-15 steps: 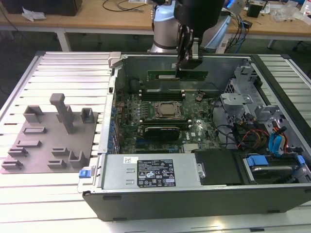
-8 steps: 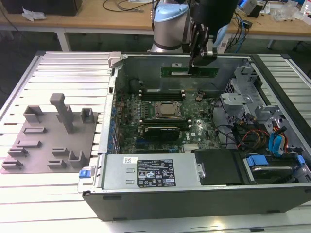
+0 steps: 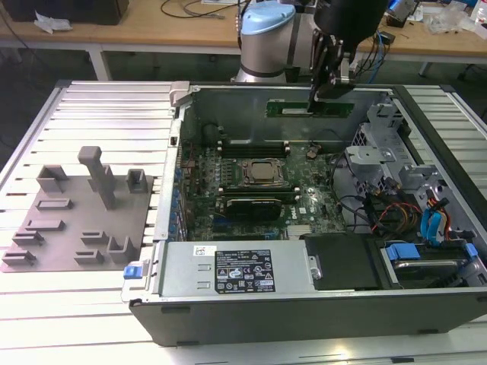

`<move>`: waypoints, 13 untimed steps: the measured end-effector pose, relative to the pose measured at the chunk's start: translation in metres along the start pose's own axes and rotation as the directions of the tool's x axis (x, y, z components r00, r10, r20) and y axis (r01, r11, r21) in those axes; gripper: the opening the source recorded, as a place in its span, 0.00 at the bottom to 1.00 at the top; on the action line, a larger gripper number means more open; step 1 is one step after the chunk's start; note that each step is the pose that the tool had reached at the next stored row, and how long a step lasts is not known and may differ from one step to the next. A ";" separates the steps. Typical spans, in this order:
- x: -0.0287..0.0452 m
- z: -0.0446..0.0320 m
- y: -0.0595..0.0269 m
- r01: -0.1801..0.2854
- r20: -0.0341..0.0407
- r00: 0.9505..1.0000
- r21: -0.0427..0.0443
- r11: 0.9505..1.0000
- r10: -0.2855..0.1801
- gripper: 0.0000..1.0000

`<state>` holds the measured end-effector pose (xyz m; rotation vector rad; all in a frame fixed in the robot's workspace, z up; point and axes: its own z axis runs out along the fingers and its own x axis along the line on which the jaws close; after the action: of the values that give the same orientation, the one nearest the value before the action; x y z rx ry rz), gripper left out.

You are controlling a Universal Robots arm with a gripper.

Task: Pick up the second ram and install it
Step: 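Pick up the second ram and move it above second insertion slot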

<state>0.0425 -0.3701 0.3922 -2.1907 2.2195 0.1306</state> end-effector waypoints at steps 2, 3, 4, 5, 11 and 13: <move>-0.0062 0.0013 -0.0109 0.000 0.000 1.000 0.000 1.000 0.000 0.11; -0.0108 0.0021 -0.0186 0.000 0.000 1.000 0.000 1.000 0.000 0.11; -0.0143 0.0029 -0.0243 0.000 0.000 1.000 0.000 1.000 0.000 0.11; -0.0174 0.0036 -0.0295 0.000 0.000 1.000 0.000 1.000 0.000 0.11; -0.0330 0.0130 -0.0549 0.000 0.000 1.000 -0.001 1.000 0.000 0.11; -0.0342 0.0180 -0.0566 0.000 0.000 1.000 -0.001 1.000 0.000 0.11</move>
<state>0.0987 -0.3353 0.3742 -2.1912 2.2201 0.1314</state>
